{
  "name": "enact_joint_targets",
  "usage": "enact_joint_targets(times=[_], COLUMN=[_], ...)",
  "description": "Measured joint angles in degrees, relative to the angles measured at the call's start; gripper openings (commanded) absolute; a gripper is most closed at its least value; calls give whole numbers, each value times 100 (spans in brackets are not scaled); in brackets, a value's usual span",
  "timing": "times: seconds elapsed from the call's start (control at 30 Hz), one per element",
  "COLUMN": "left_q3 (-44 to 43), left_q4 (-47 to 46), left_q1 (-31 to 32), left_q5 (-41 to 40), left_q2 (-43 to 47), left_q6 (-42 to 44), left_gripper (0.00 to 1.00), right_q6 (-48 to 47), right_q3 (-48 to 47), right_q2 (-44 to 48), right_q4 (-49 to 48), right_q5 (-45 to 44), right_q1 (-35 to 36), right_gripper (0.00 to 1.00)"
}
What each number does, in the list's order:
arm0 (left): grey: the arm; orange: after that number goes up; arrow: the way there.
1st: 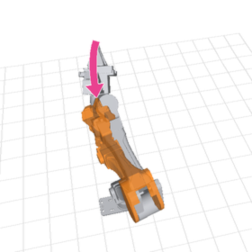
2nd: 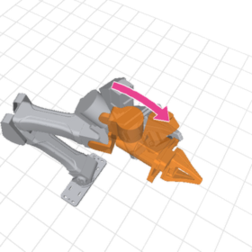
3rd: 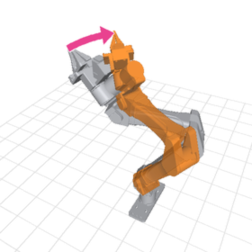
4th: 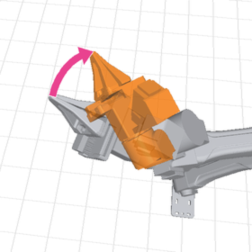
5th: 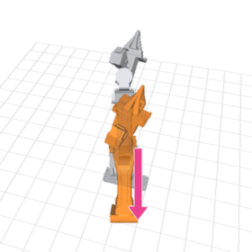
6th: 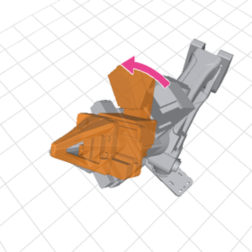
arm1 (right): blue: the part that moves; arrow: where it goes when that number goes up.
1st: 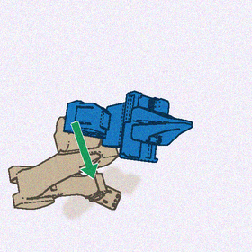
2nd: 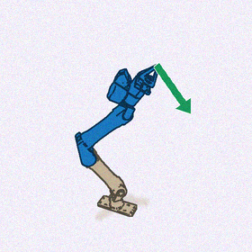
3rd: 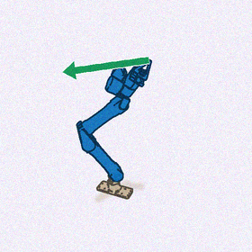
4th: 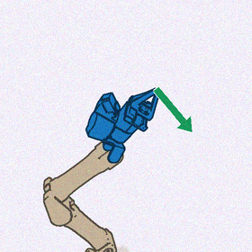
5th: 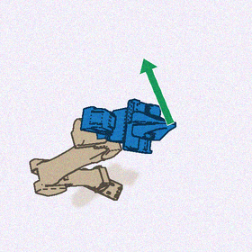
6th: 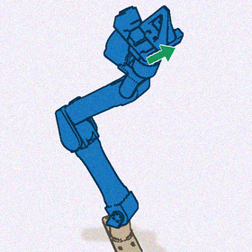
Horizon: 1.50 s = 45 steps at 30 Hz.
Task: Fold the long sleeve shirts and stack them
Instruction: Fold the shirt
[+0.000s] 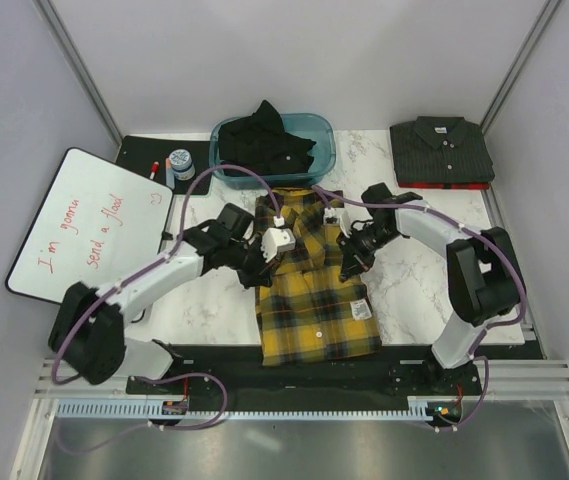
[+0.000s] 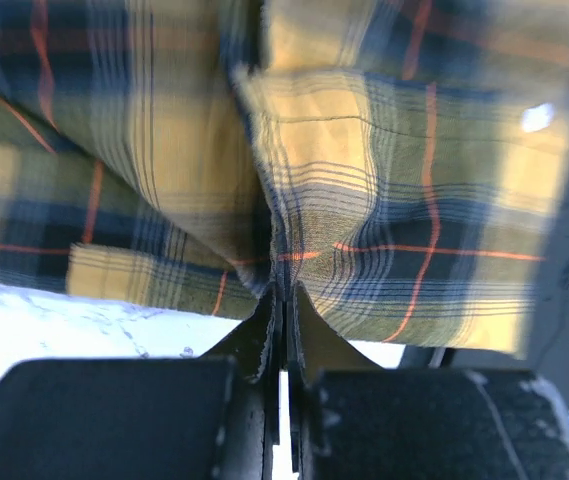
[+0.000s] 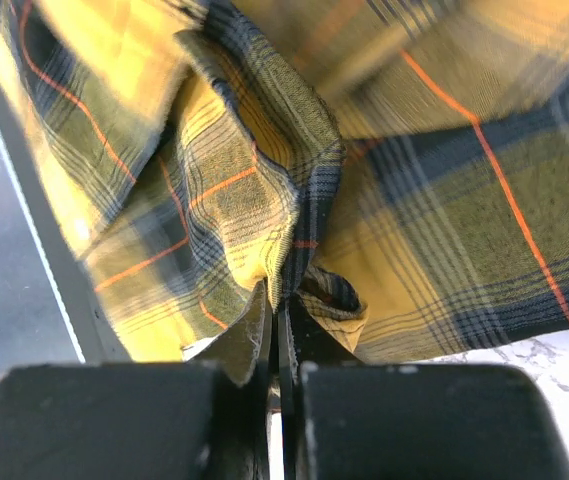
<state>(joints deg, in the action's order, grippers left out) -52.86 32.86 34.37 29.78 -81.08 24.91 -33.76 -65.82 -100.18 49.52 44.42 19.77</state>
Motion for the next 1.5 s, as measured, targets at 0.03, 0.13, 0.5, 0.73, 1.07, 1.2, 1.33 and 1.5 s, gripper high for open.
enact_joint_targets(times=[0.03,0.13,0.5,0.73,1.07,1.2,1.33,1.5], left_q3=[9,22,26,-20,-151,-658,-1392,-2398], left_q4=[-2,-22,-177,-170,649,879,737,269], left_q1=[-2,0,-28,-186,-577,-697,-892,-977], left_q5=[85,365,-216,-595,127,431,529,457], left_q2=[243,973,-754,-1355,-927,-645,-741,-1676], left_q6=[2,70,199,203,632,669,647,417], left_gripper=[2,2,29,25,51,56,56,48], right_q6=[-61,-247,-50,422,463,201,168,610], right_q3=[2,4,-46,236,166,-664,-1626,-2538], right_q2=[92,474,-785,-763,-433,-435,-560,-1239], right_q4=[13,-4,-466,-809,-162,389,490,7], right_q5=[85,372,50,-162,-219,-280,-315,-439], right_q1=[0,-4,63,166,568,-2,-625,-686], right_gripper=[0,0,7,13,58,63,56,39])
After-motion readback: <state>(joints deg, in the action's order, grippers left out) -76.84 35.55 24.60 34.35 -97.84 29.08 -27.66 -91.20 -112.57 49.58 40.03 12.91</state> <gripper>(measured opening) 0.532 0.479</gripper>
